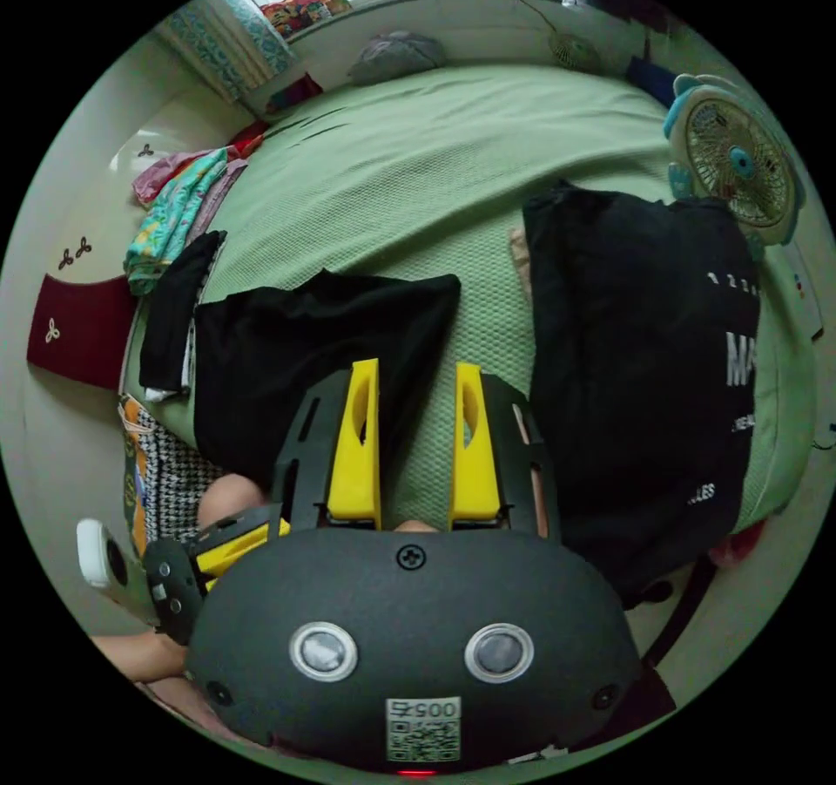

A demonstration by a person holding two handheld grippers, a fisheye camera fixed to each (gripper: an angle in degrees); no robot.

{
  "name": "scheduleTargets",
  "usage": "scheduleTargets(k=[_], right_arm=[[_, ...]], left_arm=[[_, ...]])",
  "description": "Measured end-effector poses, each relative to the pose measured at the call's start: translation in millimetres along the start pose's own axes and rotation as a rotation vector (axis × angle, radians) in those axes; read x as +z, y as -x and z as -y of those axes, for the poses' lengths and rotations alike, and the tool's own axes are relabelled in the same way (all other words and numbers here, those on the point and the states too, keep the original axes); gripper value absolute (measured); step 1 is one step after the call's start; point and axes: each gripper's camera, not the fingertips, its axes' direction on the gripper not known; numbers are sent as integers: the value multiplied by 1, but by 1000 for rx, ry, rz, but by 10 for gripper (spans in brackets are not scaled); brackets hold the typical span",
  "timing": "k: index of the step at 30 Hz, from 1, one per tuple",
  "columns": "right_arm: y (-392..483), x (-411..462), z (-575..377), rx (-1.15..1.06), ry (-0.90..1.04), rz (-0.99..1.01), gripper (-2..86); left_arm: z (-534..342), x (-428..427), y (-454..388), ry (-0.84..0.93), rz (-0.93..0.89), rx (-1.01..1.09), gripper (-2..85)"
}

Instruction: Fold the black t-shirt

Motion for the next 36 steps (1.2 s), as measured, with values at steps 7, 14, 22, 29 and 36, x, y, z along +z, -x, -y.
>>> scheduleTargets(k=[7,14,22,29,36], right_arm=[[-27,20,33,121,51,-34,104],[-51,24,42,184,85,56,98],[-48,30,56,170,90,83,101],[-42,36,65,166,70,85,62],[-25,36,69,144,58,108,-3]], left_arm=[[-11,-6,14,-6,-35,-31,14],[-18,-9,10,-7,-71,-9,12],[-25,-21,14,-23,-114,-26,14],[-27,-30,15,-8,-116,-4,19],[-26,-39,18,1,-140,9,27]])
